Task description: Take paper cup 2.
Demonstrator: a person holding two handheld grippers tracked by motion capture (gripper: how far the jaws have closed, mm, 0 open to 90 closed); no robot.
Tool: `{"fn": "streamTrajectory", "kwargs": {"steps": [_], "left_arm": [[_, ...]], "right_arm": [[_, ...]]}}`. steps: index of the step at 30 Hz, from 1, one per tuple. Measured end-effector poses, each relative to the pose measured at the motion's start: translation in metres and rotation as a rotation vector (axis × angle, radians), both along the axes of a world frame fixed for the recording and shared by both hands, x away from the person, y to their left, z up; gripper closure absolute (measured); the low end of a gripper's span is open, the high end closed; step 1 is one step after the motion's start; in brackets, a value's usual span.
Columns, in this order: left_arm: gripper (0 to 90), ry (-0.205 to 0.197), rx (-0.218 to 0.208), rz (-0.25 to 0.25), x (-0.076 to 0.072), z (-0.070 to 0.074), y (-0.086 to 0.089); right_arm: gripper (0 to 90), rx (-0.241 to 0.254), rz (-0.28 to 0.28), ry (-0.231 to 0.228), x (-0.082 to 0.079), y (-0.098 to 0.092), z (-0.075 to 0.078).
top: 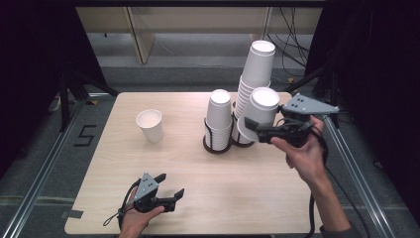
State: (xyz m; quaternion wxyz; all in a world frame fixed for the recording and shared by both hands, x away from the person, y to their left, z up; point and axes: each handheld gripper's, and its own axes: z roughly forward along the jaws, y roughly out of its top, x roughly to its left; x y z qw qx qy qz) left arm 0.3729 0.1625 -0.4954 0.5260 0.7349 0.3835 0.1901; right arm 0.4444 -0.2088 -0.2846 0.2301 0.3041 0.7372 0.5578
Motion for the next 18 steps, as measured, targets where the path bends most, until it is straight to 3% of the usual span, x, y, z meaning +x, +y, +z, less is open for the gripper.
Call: {"fn": "streamTrajectory", "kwargs": {"steps": [3, 6, 9, 18], "left_arm": [[14.6, -0.001, 0.016, 0.003, 0.0, 0.001, 0.001], [14.7, -0.008, 0.005, 0.003, 0.001, 0.0, 0.002], [14.7, -0.009, 0.014, 0.015, 0.002, 0.001, 0.005], [14.6, -0.036, 0.014, 0.029, 0.002, 0.005, 0.011]], "right_arm": [[18.3, -0.002, 0.031, 0.027, -0.002, 0.012, -0.017], [18.3, -0.01, 0.053, 0.04, -0.002, 0.021, -0.03], [18.3, 0.015, 0.076, 0.056, -0.002, 0.027, -0.042], [18.2, -0.026, 0.11, 0.114, -0.001, 0.039, -0.07]]}}
